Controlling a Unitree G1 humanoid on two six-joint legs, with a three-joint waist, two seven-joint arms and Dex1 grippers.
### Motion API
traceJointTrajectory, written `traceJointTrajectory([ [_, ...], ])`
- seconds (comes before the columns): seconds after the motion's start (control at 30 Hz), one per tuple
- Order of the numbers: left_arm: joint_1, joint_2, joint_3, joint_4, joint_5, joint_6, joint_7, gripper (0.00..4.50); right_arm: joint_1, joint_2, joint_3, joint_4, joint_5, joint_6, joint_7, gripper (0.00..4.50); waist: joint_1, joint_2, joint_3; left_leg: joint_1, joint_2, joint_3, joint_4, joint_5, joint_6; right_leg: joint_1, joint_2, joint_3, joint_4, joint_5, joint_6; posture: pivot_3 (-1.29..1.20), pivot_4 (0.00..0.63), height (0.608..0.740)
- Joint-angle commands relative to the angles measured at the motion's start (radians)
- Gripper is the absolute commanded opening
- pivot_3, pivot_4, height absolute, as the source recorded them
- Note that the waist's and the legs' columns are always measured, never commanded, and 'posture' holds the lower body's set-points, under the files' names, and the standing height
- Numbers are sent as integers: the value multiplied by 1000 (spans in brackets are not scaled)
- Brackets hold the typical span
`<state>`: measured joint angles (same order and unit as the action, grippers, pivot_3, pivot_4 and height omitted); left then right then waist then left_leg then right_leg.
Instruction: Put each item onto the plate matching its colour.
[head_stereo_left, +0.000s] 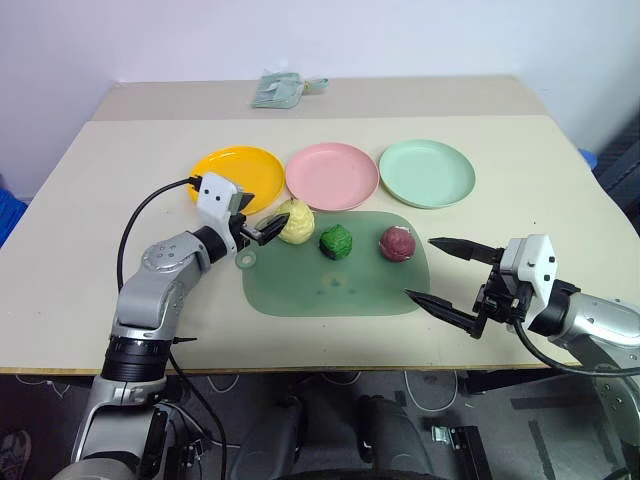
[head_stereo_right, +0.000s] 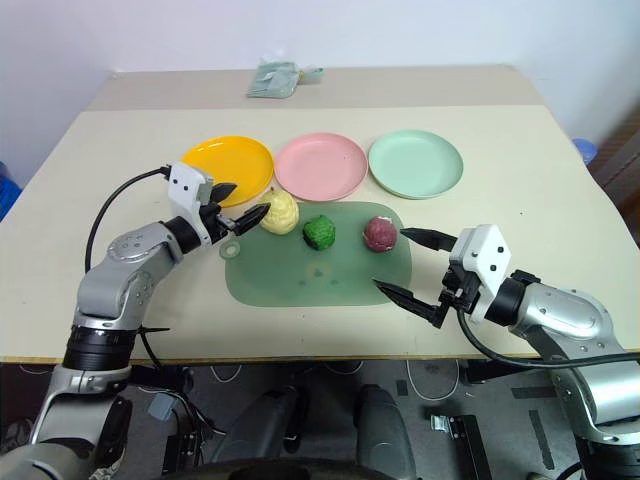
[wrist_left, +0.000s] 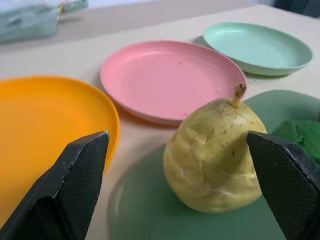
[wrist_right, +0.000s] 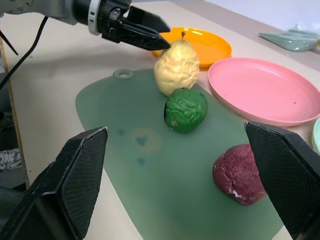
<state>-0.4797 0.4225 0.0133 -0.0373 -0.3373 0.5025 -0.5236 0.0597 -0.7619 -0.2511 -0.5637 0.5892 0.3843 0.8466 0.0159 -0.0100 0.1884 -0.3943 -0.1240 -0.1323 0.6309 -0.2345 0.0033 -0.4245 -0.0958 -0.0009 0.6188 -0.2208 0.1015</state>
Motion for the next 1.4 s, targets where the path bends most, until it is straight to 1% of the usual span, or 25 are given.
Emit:
traceJointTrajectory([
  [0.03,-42,-5,-11,14,27,-43,-11,4472,-20,-2,-26,-42,9,0,-24,4500,0,0,0,0,0,0,0,0,0,0,0,0,0,0,0,0,150,740],
  [0.2,-66,-17,-23,53,37,-53,-36,4472,-30,-6,-25,-63,17,22,-51,4500,-1,0,0,0,0,0,0,0,0,0,0,0,0,0,1,0,150,740],
  [0.37,-81,-22,-50,111,79,-71,-47,4472,-15,-7,-43,-78,23,29,-62,4500,-1,0,0,0,0,0,0,0,0,0,0,0,0,1,1,0,150,740],
  [0.5,-87,-38,-45,131,84,-74,-55,4472,-10,-7,-46,-94,22,40,-77,4500,-1,0,0,0,0,0,0,0,0,0,0,0,0,1,1,0,150,740],
  [0.6,-89,-47,-38,129,82,-67,-58,3640,-12,-6,-46,-101,22,49,-84,4500,-1,0,0,0,0,0,0,0,0,0,0,0,0,1,2,0,150,740],
  [0.67,-88,-52,-35,126,86,-70,-52,2763,-12,-6,-47,-102,22,52,-85,4500,-1,0,0,0,0,0,0,0,0,0,0,0,0,1,2,0,150,740],
  [0.73,-87,-55,-33,120,91,-72,-47,1751,-12,-6,-46,-100,20,52,-84,4500,-1,0,0,0,0,0,0,0,0,0,0,0,0,1,2,0,150,740],
  [0.77,-86,-59,-32,115,92,-73,-42,1351,-12,-5,-46,-97,18,49,-82,4500,-1,0,0,0,0,0,0,0,0,0,0,0,0,1,2,0,150,740],
  [0.87,-81,-65,-34,99,96,-78,-34,1351,-14,-3,-40,-89,13,45,-80,4500,-1,0,0,0,0,0,0,0,0,0,0,0,0,1,2,0,150,740],
  [0.93,-76,-64,-41,73,122,-64,2,1351,-16,-1,-36,-82,8,38,-76,4500,-1,0,0,0,0,0,0,0,0,0,0,0,0,1,2,0,150,740],
  [1.2,-60,-75,27,20,38,-41,-14,1351,-13,3,-37,-70,3,20,-63,4500,0,0,0,0,0,0,0,0,0,0,0,0,0,1,2,0,150,740],
  [1.4,-46,-87,81,8,18,-37,45,1351,-28,2,-29,-71,5,26,-67,4500,-1,0,0,0,0,0,0,0,0,0,0,0,0,1,2,0,150,740],
])
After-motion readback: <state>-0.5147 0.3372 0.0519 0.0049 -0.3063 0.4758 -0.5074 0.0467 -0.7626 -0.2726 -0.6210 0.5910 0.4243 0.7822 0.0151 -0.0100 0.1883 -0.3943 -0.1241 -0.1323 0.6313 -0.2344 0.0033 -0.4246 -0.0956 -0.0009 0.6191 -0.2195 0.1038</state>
